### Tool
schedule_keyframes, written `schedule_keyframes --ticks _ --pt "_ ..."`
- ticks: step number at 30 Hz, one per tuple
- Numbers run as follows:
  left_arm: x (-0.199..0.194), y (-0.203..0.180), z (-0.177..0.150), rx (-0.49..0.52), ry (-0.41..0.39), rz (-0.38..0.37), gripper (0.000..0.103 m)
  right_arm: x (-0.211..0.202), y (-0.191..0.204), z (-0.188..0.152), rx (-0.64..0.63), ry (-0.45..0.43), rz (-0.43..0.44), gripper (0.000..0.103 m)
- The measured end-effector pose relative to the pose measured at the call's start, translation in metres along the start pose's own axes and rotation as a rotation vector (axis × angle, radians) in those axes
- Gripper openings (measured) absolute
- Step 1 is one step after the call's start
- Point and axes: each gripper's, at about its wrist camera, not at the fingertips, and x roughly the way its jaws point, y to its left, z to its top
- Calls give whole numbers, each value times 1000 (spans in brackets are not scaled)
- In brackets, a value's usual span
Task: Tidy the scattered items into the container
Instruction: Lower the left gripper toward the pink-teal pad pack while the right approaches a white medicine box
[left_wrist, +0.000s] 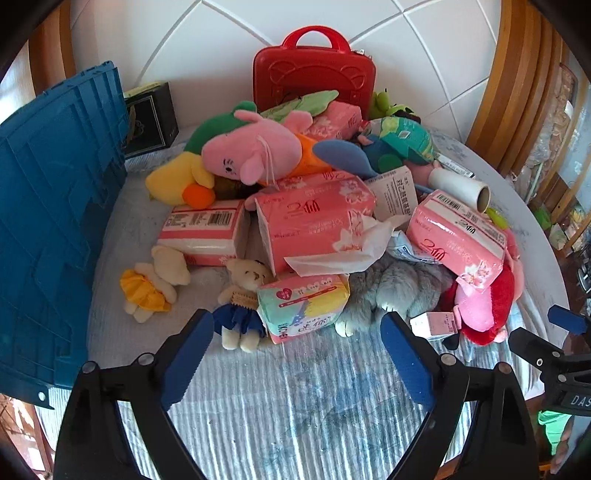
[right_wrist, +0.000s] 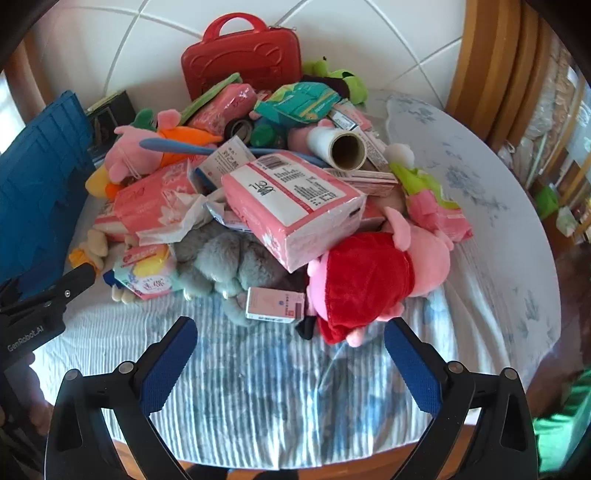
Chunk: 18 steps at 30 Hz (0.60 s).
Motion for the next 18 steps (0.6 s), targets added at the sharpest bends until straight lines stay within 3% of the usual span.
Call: schedule_keyframes --ticks 6,9,18 --pt "36 -14 -6 41 61 42 93 43 -7 -6 -32 88 62 102" --pt "56 -14 -4 67 81 47 93 58 -8 -9 -26 121 70 93" --pt "94 -12 2 149 142 42 93 88 1 -23 2 177 55 93"
